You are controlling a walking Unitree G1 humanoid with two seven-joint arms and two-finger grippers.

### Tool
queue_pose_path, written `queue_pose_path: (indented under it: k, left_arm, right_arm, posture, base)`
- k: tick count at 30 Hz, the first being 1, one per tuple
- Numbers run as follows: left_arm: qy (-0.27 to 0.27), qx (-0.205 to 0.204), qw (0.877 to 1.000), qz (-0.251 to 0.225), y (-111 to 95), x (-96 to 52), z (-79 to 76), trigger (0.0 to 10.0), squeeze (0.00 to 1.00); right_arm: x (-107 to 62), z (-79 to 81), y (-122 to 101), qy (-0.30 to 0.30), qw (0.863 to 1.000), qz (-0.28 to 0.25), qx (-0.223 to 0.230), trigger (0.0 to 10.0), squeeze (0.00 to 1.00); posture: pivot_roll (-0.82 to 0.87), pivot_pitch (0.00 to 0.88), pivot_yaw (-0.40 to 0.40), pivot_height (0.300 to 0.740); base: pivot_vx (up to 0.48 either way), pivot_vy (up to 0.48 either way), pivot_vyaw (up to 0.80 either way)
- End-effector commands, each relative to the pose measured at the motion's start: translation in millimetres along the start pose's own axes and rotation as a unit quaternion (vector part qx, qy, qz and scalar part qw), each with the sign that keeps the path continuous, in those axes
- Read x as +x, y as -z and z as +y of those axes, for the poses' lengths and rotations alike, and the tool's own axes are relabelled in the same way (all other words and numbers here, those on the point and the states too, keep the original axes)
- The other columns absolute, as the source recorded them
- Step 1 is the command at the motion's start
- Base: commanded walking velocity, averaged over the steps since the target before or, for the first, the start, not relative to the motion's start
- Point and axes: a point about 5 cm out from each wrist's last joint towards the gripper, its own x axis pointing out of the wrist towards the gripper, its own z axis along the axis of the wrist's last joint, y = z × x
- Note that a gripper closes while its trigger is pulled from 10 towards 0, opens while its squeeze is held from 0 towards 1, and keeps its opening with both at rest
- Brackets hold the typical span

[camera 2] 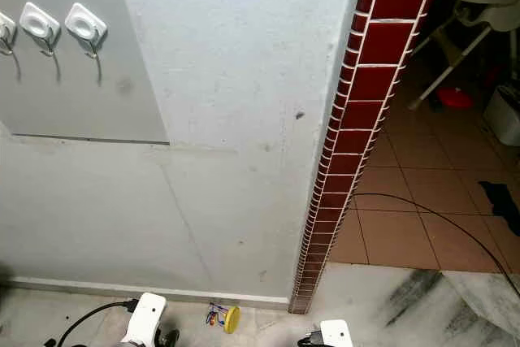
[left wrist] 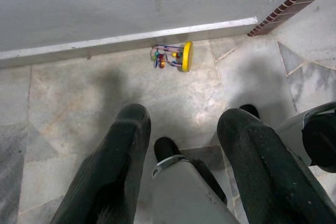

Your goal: Hang keys on a hook

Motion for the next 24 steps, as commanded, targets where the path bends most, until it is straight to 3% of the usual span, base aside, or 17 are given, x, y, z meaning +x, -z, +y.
queue_pose_path:
  k: [1, 12, 14, 24]
  left_arm:
    - [-0.051, -0.008, 0.999, -0.014, -8.4, -3.2, 24.2, 10.0, 0.0]
    - [-0.064, 0.016, 0.997, -0.031, -18.2, -3.0, 29.1, 10.0, 0.0]
    - [-0.073, 0.005, 0.997, -0.038, -21.3, -2.8, 30.5, 10.0, 0.0]
    - [-0.071, 0.014, 0.997, -0.032, -19.0, -3.4, 31.3, 10.0, 0.0]
  right_arm:
    - [3.0, -4.4, -12.5, 0.008, 1.0, -0.003, -0.021, 10.0, 0.0]
    - [3.7, -12.5, -22.4, 0.011, 1.0, -0.016, -0.021, 10.0, 0.0]
    - [4.9, -11.2, -26.8, 0.007, 0.999, -0.017, -0.047, 10.0, 0.0]
    - [5.3, -9.5, -26.7, 0.0, 0.999, -0.013, -0.043, 10.0, 0.0]
  posture:
    - [-0.15, 0.0, 0.014, 0.74]
    - [-0.13, 0.0, 0.003, 0.74]
    - [-0.13, 0.0, 0.012, 0.74]
    - [-0.14, 0.0, 0.018, 0.74]
  base:
    - [0.0, 0.0, 0.0]
    - [0.0, 0.0, 0.0]
    - [0.0, 0.0, 0.0]
    - [0.0, 0.0, 0.0]
